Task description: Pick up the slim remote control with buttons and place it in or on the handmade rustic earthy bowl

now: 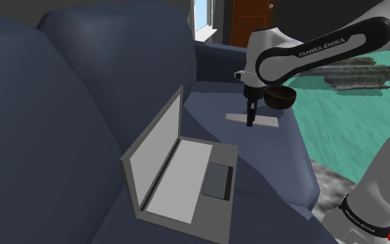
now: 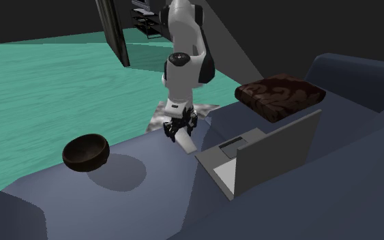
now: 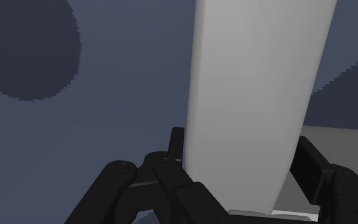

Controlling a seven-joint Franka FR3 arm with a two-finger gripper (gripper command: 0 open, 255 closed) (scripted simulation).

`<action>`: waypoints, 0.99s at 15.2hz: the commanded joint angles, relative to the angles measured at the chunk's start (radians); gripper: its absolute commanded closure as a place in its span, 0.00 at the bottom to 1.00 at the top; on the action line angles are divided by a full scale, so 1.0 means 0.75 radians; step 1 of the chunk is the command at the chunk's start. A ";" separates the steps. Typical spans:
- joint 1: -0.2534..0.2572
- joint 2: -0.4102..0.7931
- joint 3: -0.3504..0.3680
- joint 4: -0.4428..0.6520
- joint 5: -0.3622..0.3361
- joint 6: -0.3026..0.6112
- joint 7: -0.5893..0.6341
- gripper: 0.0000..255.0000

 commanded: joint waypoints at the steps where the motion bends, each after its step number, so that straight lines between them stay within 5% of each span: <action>1: 0.000 -0.009 0.000 0.027 0.000 -0.036 -0.001 1.00; 11: 0.000 -0.048 0.000 0.162 0.002 -0.210 -0.004 1.00; 15: -0.054 -0.020 -0.090 0.190 -0.030 -0.206 -0.133 1.00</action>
